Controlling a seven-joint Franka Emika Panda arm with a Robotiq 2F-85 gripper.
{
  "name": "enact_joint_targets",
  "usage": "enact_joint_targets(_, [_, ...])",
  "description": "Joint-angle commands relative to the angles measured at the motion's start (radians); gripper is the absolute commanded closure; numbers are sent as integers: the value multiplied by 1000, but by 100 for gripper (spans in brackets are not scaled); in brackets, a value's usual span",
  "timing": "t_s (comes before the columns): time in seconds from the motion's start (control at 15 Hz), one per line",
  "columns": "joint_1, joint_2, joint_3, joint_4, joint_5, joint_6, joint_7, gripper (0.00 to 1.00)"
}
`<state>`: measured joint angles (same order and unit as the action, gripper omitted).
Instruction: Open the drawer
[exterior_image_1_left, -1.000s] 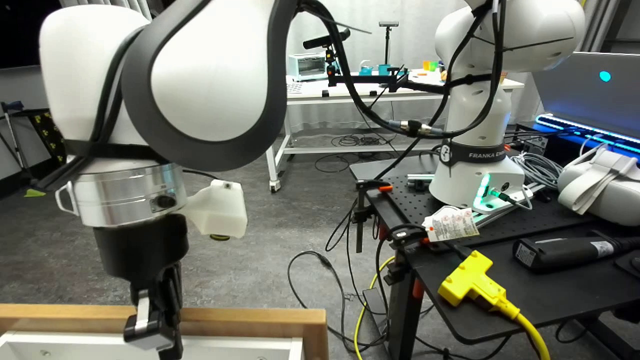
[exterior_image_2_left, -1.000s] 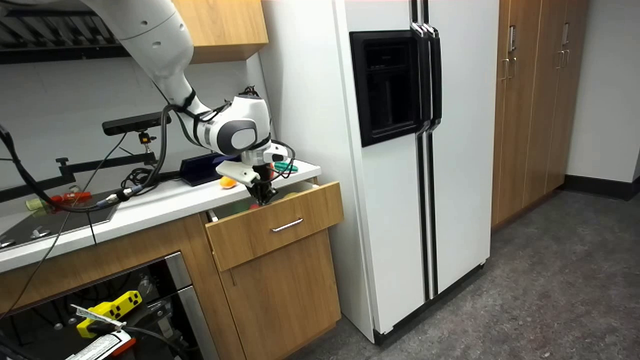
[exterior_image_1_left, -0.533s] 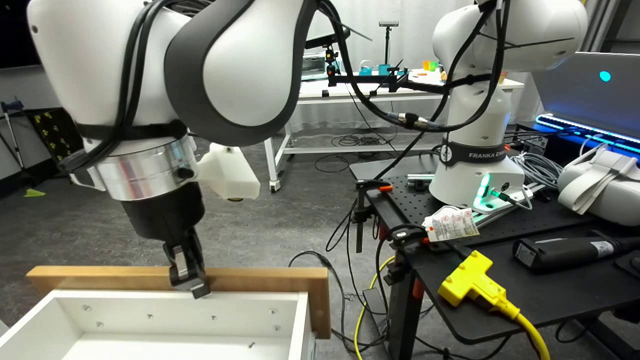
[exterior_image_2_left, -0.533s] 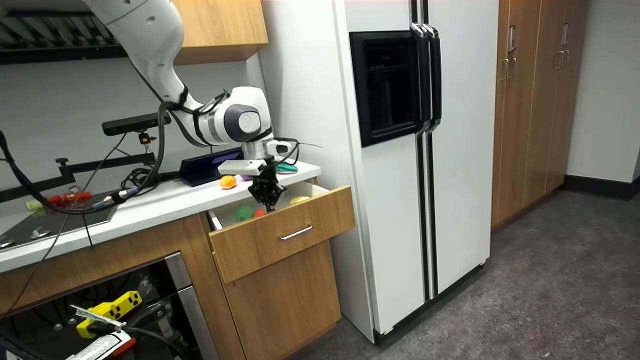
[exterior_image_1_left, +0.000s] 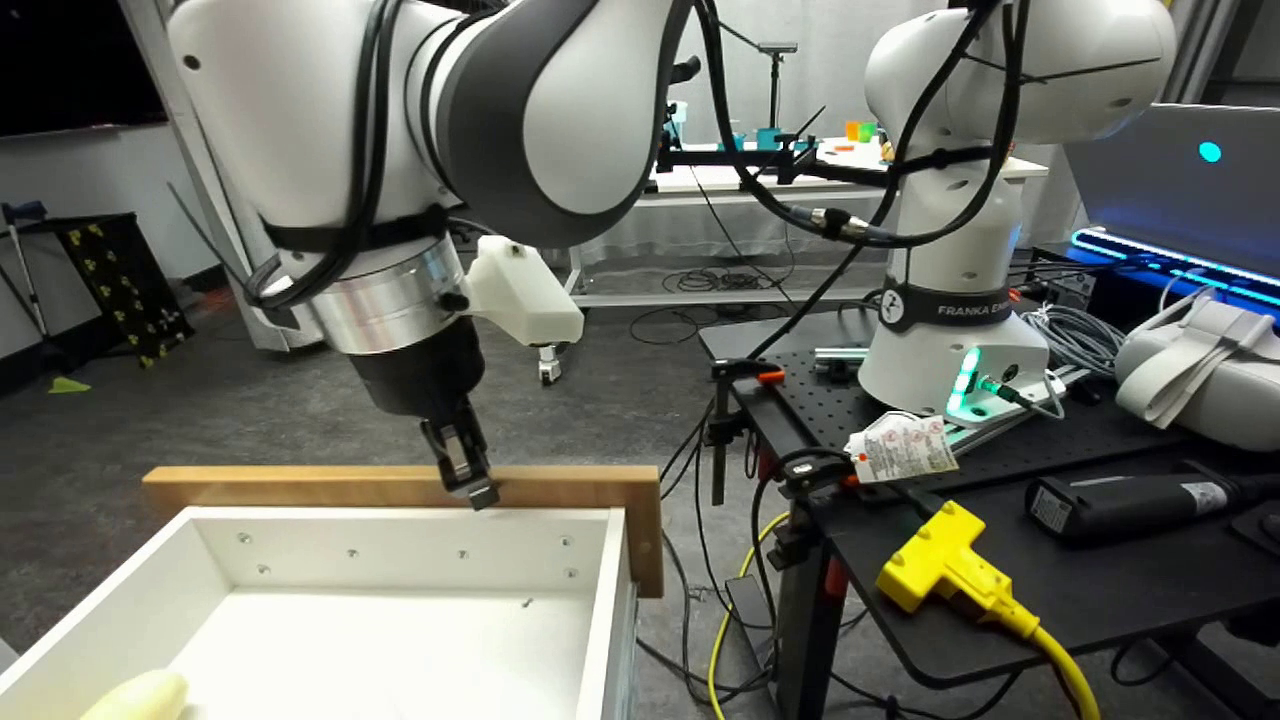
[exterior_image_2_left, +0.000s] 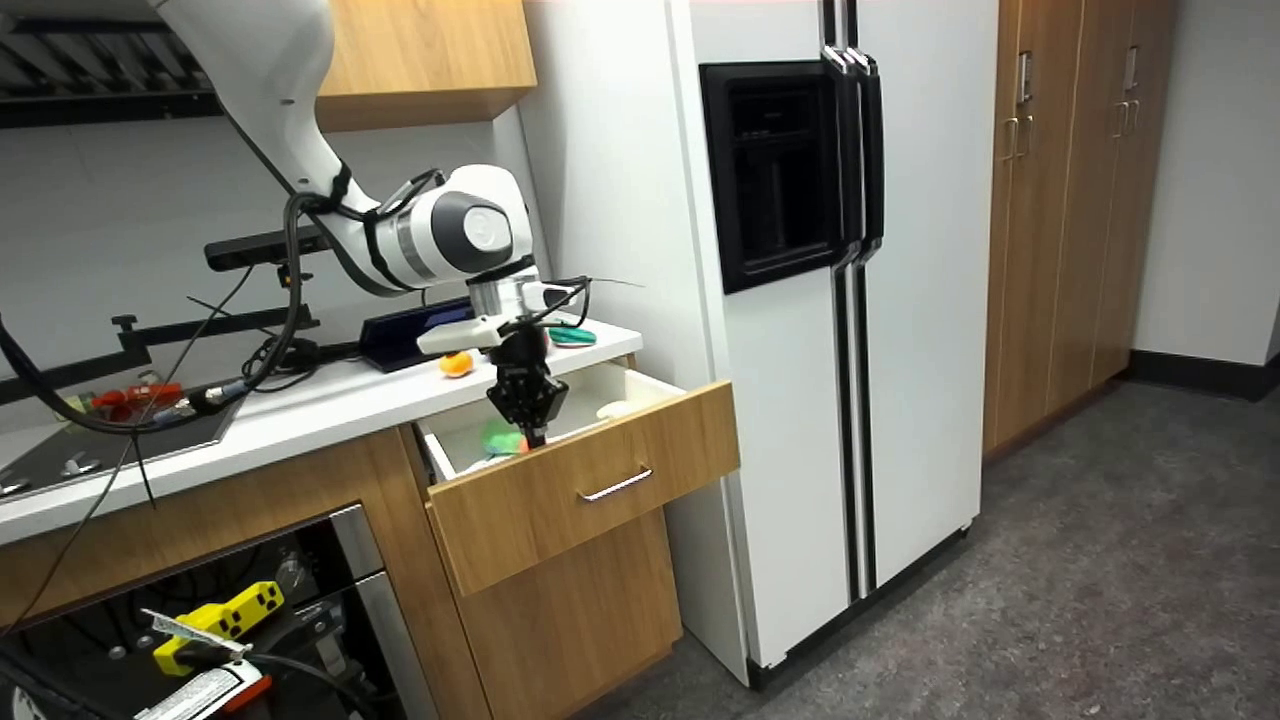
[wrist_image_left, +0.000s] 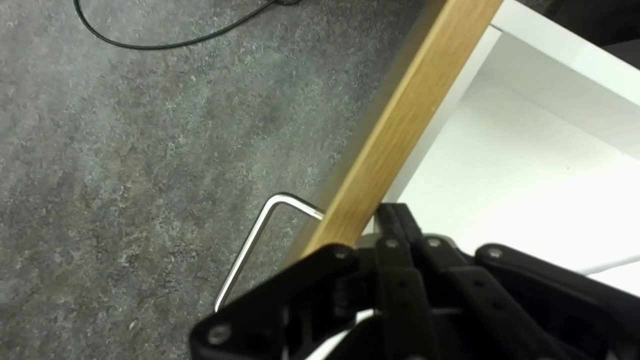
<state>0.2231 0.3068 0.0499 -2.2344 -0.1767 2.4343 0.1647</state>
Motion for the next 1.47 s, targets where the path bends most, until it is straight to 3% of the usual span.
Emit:
enact_joint_targets(0.0, [-40, -109, -43, -145, -46, 34, 34, 100])
enact_joint_targets(0.4, [-84, -185, -98, -208, -144, 14, 56, 100])
enact_joint_targets(0.8, [-118, -230, -105, -245, -233, 14, 131, 100])
enact_joint_targets(1.27, [-141, -241, -104, -281, -273, 153, 137, 100])
enact_joint_targets(1.33, [-115, -301, -69, -233, -211, 67, 121, 100])
enact_joint_targets(1.4, [-112, -312, -58, -226, -193, 73, 119, 100])
